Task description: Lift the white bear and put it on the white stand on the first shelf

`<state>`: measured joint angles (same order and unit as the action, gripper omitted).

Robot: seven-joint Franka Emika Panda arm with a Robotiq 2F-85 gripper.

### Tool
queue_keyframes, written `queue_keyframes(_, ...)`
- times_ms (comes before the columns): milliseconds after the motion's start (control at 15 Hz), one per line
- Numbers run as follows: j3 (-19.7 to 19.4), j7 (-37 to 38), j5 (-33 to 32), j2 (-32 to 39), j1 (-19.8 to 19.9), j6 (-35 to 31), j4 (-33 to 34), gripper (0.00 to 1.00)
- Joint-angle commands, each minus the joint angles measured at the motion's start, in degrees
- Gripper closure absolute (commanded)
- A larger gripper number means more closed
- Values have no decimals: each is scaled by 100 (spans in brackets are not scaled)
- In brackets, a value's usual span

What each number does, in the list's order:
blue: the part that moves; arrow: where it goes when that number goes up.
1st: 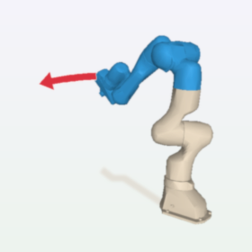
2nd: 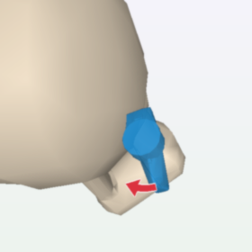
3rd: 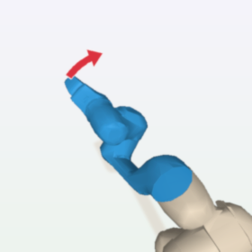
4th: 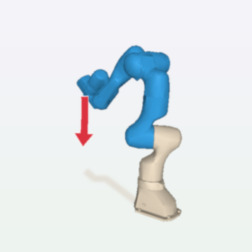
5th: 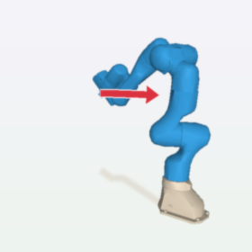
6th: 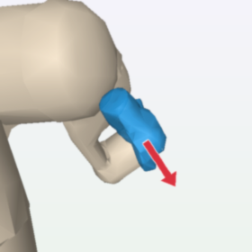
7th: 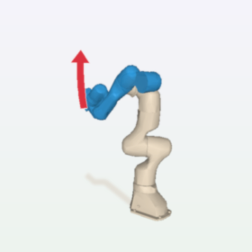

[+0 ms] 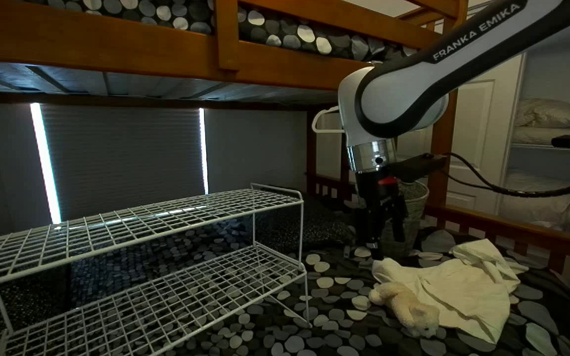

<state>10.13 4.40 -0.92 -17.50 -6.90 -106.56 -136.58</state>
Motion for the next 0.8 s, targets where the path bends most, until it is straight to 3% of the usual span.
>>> queue_keyframes(0, -283, 51, -174, 317, 232, -125, -207, 0)
queue_keyframes(267, -717, 177, -300, 860, 640, -500, -458, 0)
queue_keyframes(733, -1147, 378, -110, 1936, 909, -2320, -535, 0)
